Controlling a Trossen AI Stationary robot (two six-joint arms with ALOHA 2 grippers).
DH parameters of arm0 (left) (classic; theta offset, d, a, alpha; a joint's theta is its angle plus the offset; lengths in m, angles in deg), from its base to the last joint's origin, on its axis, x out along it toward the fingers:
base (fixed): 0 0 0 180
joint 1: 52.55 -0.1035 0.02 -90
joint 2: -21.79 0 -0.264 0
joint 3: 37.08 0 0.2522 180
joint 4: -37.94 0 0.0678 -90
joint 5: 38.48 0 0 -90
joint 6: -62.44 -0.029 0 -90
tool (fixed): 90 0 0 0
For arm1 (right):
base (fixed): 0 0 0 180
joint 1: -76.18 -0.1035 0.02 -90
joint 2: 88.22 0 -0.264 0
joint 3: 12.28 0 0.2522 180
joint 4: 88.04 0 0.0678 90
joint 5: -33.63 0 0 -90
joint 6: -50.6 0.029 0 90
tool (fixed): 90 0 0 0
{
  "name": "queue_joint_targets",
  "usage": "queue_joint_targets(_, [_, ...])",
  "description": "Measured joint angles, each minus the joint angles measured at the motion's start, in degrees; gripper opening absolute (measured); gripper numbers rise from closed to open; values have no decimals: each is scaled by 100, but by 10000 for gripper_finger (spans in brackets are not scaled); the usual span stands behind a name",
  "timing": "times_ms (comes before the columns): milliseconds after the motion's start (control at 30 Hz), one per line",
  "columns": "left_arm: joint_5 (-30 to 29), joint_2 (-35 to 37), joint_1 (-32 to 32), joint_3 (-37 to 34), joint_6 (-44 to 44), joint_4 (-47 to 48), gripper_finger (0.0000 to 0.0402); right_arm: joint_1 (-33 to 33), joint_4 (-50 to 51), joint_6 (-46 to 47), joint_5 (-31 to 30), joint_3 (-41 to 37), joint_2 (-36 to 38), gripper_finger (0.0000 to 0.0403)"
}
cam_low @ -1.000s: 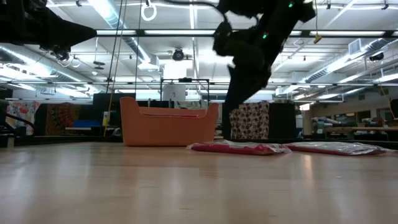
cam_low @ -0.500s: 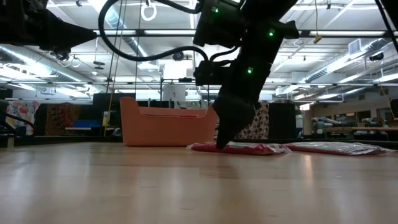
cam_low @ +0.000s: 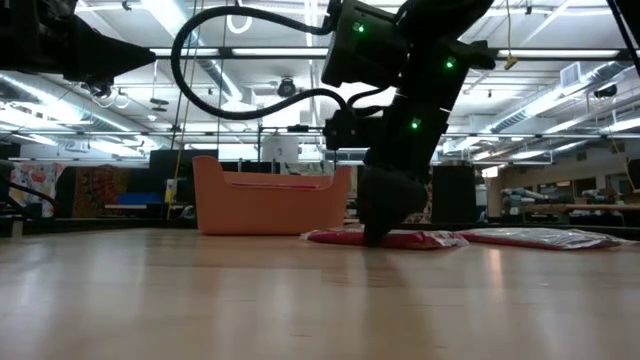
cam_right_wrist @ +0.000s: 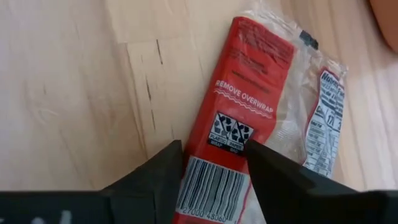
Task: Sort popcorn bags into baskets
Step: Put the red popcorn bag into the orange bin
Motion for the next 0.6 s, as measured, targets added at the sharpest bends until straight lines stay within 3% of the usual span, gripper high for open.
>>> queue_joint_targets(200, [-2, 0, 0, 1, -1, -3, 50, -2, 3, -302, 91, -96, 16, 153])
queue_joint_targets(467, [-2, 0, 0, 1, -2, -1, 50, -11, 146, -527, 170, -110, 20, 18])
queue_joint_targets(600, [-1, 0, 0, 0, -3, -1, 50, -111, 185, -684, -154, -126, 58, 20])
